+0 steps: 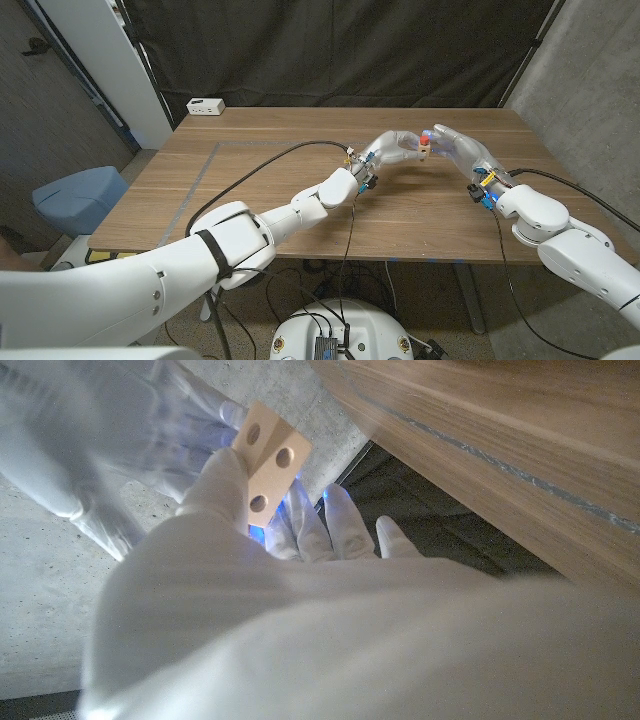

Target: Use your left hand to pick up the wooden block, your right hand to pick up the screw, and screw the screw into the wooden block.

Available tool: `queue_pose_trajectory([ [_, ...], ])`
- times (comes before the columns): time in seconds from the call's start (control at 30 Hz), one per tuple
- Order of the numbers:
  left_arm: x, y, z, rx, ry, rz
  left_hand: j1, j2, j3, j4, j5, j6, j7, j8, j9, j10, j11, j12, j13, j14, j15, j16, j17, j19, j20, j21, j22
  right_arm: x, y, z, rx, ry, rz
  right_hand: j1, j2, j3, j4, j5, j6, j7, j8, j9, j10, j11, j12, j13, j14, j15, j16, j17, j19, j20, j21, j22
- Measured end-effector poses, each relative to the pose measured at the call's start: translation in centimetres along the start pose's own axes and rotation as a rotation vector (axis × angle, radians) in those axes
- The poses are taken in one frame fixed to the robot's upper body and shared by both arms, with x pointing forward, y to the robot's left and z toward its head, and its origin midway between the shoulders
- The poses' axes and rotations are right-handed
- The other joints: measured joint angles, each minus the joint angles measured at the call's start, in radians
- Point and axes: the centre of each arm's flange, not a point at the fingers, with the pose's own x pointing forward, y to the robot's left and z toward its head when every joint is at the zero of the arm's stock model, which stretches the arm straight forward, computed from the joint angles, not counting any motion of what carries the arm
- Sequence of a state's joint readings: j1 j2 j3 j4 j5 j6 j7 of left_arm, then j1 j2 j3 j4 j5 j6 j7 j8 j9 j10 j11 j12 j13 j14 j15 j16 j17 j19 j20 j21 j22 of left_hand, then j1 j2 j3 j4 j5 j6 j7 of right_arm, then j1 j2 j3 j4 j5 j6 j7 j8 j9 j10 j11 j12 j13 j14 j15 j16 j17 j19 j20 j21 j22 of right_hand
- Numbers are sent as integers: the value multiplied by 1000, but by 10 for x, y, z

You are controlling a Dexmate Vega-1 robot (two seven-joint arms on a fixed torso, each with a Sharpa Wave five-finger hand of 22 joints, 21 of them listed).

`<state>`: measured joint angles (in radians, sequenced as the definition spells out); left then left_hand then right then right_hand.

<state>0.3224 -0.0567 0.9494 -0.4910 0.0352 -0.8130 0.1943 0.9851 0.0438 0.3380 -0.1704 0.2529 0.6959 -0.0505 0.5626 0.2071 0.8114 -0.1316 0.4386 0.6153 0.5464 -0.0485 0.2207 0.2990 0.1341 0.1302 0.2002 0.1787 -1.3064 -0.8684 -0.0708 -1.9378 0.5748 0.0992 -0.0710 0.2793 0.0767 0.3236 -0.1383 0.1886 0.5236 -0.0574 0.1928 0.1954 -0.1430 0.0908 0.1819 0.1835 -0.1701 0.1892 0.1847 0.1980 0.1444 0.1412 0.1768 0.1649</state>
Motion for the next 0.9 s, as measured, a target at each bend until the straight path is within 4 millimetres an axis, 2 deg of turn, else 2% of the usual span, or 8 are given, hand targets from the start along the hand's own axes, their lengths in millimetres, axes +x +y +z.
queue_pose_trajectory([
  [0.2, -1, -1, 0, 1, 0, 0, 0, 0, 0, 0, 0, 0, 0, -3, 0, -1, -1, 0, 0, 0, 0, 0, 0, 0, 0, 0, 0, -1, 1, 0, -2, -1, 4, -3, 3, 0, 0, 0, 17, 3, 0, 0, 2, -1, 0, 0, 0, 0, 3, 0, -5, 6, 0, 0],
  [0.33, -1, -1, 0, 1, 0, 1, 0, 0, 0, 0, 1, 0, 0, -3, 0, -1, -1, 0, 0, 0, 0, 0, 0, 0, 0, 0, 0, -1, 2, 1, -1, -1, 7, -4, 4, 0, 0, 0, 29, 7, 8, 0, 9, -1, 7, 0, 0, 0, 4, 0, -2, 9, 0, 0],
  [0.9, -3, 0, -2, 0, 4, 4, 0, 0, 0, 0, 3, 0, 0, 1, 0, -1, -1, 0, 0, 0, 0, 0, 0, 0, 0, 0, 0, -4, 2, 1, 1, -1, -3, -4, 4, 0, 0, 0, 61, 11, 15, 0, 38, -19, 15, 0, -1, -1, 9, -3, 7, 18, 5, 0],
])
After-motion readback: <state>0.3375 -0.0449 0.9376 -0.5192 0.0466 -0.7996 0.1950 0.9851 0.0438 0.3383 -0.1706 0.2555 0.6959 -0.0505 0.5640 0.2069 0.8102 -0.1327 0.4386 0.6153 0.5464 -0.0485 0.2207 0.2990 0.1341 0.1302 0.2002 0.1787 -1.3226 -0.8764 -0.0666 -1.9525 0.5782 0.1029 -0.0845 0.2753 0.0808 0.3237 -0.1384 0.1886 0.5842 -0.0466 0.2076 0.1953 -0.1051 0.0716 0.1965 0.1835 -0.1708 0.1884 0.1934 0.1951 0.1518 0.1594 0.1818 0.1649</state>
